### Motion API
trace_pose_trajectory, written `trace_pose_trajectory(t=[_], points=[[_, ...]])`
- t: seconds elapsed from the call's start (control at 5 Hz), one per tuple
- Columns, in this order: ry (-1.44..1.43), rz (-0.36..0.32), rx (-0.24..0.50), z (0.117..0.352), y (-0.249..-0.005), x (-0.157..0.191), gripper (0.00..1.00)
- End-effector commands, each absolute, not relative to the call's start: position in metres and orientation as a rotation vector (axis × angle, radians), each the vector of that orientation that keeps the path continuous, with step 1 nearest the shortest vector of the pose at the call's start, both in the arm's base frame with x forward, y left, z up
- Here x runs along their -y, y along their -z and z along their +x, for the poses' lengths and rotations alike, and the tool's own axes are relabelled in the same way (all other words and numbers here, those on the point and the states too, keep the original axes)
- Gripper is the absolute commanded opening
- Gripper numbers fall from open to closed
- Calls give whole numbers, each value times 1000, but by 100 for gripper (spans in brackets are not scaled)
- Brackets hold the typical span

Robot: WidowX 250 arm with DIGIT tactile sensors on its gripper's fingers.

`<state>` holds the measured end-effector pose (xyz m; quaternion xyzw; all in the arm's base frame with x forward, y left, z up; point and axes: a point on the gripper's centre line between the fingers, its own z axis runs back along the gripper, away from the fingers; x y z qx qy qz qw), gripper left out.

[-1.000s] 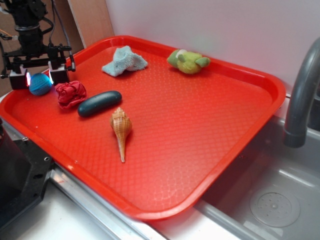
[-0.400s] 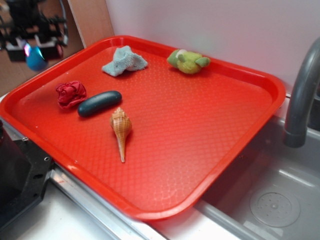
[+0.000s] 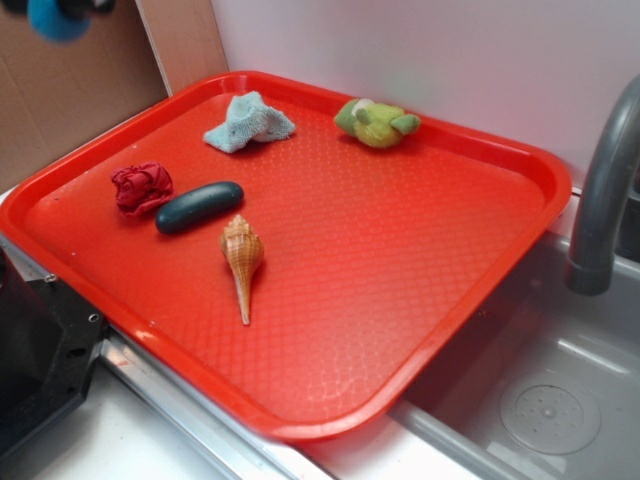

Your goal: Grab the blue ball.

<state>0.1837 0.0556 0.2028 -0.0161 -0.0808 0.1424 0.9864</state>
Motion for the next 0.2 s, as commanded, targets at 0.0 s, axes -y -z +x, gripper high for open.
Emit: trace_pose_trajectory(t=[0.0], points=[[-136, -100, 221, 169, -266, -34, 0]])
